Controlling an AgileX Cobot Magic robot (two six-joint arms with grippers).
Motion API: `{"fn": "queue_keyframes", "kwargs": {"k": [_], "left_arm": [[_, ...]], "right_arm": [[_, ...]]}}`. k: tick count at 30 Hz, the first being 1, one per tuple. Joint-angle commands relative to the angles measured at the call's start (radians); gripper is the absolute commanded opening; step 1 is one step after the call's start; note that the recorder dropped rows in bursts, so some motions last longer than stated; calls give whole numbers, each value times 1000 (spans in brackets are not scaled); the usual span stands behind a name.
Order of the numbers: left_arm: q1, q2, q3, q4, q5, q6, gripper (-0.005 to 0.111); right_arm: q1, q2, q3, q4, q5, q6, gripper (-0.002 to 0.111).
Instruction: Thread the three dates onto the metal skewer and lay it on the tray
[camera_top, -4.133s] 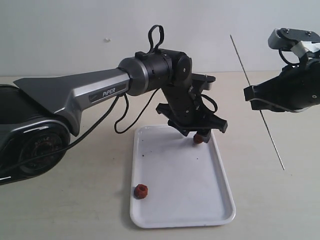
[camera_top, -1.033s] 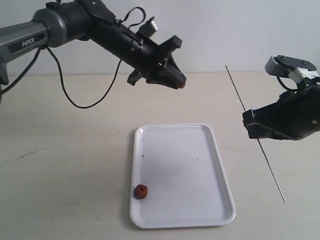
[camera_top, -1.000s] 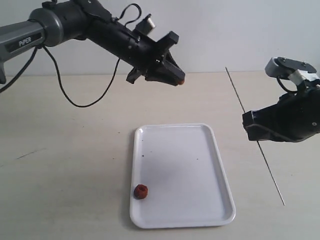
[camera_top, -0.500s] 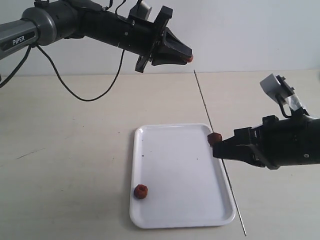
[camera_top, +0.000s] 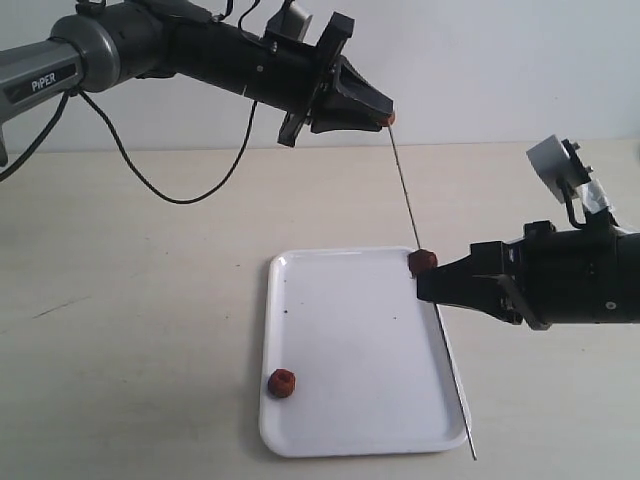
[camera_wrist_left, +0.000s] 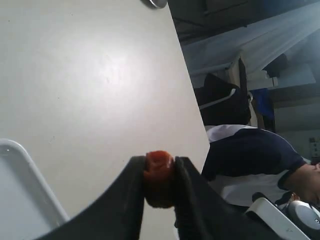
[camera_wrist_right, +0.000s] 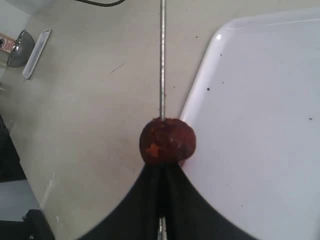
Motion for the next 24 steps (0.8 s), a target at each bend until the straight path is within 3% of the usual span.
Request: {"fn": "queue_keyframes", "kwargs": {"k": [1, 11, 24], "left_arm": [[-3, -14, 2, -18, 6, 8, 21], [-3, -14, 2, -106, 6, 8, 21], [-9, -14, 2, -86, 6, 52, 21]], "right_arm": [[-4, -8, 4, 11, -3, -18, 0], [-4, -8, 4, 11, -43, -23, 0], [-4, -8, 4, 13, -42, -45, 0]]}}
